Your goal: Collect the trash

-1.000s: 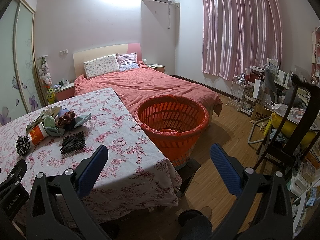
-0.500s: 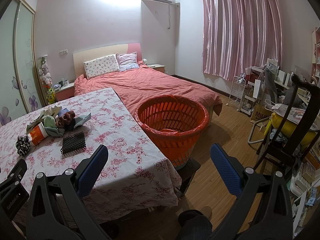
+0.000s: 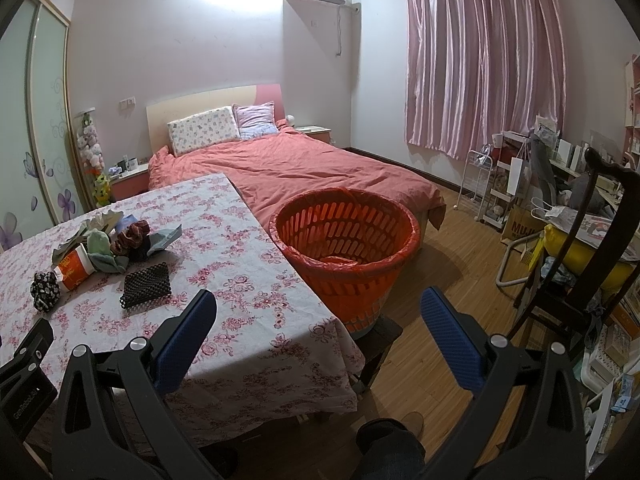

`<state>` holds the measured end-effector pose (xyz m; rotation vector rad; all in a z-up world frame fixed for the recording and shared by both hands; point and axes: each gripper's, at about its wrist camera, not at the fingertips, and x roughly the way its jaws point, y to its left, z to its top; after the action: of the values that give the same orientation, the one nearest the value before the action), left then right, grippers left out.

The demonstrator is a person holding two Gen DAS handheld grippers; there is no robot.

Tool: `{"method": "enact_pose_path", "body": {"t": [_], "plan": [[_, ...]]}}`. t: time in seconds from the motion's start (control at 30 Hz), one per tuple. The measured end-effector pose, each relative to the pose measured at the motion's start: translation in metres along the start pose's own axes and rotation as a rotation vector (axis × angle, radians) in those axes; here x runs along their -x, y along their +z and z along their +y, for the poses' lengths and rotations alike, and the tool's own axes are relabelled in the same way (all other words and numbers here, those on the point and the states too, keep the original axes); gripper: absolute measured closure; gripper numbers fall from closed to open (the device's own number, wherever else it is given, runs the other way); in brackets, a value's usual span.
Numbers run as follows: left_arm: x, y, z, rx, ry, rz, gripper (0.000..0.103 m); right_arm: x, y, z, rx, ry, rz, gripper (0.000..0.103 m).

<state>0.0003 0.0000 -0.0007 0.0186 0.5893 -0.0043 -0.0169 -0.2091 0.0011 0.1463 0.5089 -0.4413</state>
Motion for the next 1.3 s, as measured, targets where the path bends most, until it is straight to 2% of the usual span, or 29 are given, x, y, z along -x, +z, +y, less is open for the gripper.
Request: {"method": "enact_pose_path", "body": {"t": [0.13, 0.37, 0.57, 0.77, 1.0, 1.3], "plan": [[-0.01, 0.002, 0.007, 0.019, 0.017, 0.015, 0.004, -0.009, 0.004, 0.008, 0.014, 0.031, 0.0, 0.002], [-0.041, 0.013, 0.057, 0.117, 0.081, 0.039, 0.004, -0.026, 0.011, 0.046, 0.061, 0.119, -0.023, 0.002], [-0.07, 0.027, 0.105, 0.171, 0.159, 0.032, 0.004, -0.061, 0.015, 0.098, 0.103, 0.258, 0.045, 0.003], [-0.101, 0.04, 0.136, 0.191, 0.173, 0.044, 0.004, -0.097, 0.016, 0.144, 0.142, 0.331, 0.122, 0.014], [-0.14, 0.046, 0.15, 0.197, 0.163, 0.098, 0.004, -0.145, 0.005, 0.182, 0.189, 0.339, 0.279, 0.022], [-0.173, 0.053, 0.154, 0.192, 0.148, 0.129, 0.004, -0.172, -0.004, 0.202, 0.234, 0.311, 0.384, 0.023]]}}
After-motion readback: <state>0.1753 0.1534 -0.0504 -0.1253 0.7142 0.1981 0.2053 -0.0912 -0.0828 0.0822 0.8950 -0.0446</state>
